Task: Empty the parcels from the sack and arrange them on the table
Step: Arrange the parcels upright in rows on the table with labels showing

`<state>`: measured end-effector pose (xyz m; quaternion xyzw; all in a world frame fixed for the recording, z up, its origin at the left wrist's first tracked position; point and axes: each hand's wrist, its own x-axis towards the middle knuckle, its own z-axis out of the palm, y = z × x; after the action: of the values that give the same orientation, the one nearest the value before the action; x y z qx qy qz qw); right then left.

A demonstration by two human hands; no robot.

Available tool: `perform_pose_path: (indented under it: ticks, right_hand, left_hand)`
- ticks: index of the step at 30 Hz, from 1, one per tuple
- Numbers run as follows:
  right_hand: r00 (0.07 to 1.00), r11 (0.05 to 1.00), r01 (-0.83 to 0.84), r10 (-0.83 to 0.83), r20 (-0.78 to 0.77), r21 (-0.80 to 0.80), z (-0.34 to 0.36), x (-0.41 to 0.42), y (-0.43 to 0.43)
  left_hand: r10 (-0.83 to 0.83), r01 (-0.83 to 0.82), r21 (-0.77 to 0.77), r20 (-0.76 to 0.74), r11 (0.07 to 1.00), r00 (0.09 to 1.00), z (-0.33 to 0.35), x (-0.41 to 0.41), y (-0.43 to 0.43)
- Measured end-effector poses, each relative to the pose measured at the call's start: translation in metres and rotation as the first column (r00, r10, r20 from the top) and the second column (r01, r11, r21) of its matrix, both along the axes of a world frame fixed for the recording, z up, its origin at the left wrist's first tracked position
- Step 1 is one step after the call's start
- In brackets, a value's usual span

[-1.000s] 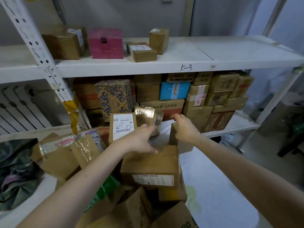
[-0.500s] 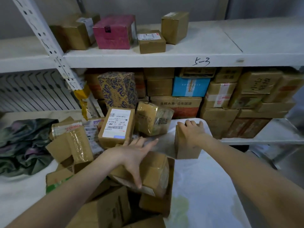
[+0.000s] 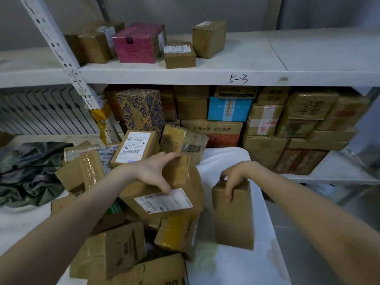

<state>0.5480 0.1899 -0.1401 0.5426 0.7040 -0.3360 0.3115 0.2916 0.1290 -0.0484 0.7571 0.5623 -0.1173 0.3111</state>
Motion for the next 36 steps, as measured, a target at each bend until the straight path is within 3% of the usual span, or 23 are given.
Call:
perform_pose_path:
  ticks: [8, 10, 13, 15, 17, 19, 21, 22, 23, 26, 28, 32, 36]
  right_hand:
    - [0.99, 0.973, 0.079, -0.102, -0.096, -0.218, -0.046, -0.008, -0.053]
    - [0.979, 0.988, 0.056, -0.083, -0.186, -0.145, -0.053, -0.015, -0.065]
    - [0.955, 0.992, 0.079, -0.047, -0.292, 0.102, -0.057, -0.019, -0.073]
    - [0.907, 0.953, 0.22, -0.121, -0.403, 0.21, -0.05, -0.019, -0.07]
    - [0.723, 0.859, 0.487, -0.292, -0.626, 0.161, -0.036, -0.023, -0.069]
    - [0.446, 0.721, 0.693, -0.415, -0.793, 0.013, -0.009, -0.031, -0.071]
    - [0.2, 0.651, 0.729, -0.5, -0.842, -0.214, 0.021, -0.036, -0.074]
    - [0.151, 0.676, 0.673, -0.521, -0.84, -0.299, 0.033, -0.037, -0.076]
    - [0.197, 0.736, 0.602, -0.514, -0.835, -0.311, 0.044, -0.037, -0.078]
    - [0.541, 0.915, 0.378, -0.342, -0.768, -0.141, 0.058, -0.041, -0.089]
    - [0.606, 0.931, 0.363, -0.275, -0.747, -0.048, 0.057, -0.042, -0.096]
    - [0.5, 0.854, 0.521, -0.299, -0.813, 0.007, 0.047, -0.031, -0.105]
    - [0.27, 0.733, 0.648, -0.476, -0.837, -0.208, 0.044, -0.01, -0.107]
  left_hand:
    - [0.054, -0.051, -0.025, 0.144, 0.998, 0.988, 0.003, 0.011, -0.009]
    - [0.062, -0.058, -0.028, 0.168, 0.998, 0.984, 0.005, 0.007, -0.013]
    - [0.055, -0.051, -0.029, 0.169, 0.998, 0.984, 0.006, 0.007, -0.018]
    - [0.027, -0.023, -0.03, 0.141, 0.999, 0.99, 0.005, 0.008, -0.022]
    - [-0.002, 0.006, -0.041, 0.115, 0.999, 0.993, 0.005, 0.007, -0.026]
    - [-0.016, 0.021, -0.046, 0.099, 0.999, 0.995, 0.005, 0.005, -0.027]
    - [-0.033, 0.035, -0.03, 0.081, 0.999, 0.996, 0.008, 0.003, -0.026]
    - [-0.037, 0.039, -0.022, 0.074, 0.999, 0.997, 0.009, 0.002, -0.026]
    - [-0.044, 0.046, -0.018, 0.075, 0.999, 0.996, 0.01, 0.003, -0.025]
    - [-0.079, 0.081, -0.016, 0.118, 0.997, 0.99, 0.01, 0.007, -0.022]
    - [-0.123, 0.122, 0.019, 0.133, 0.992, 0.983, 0.011, 0.012, -0.02]
    - [-0.133, 0.113, 0.091, 0.255, 0.989, 0.958, 0.007, 0.02, -0.018]
    - [-0.089, -0.093, 0.399, 0.414, 0.912, 0.906, -0.004, 0.025, -0.023]
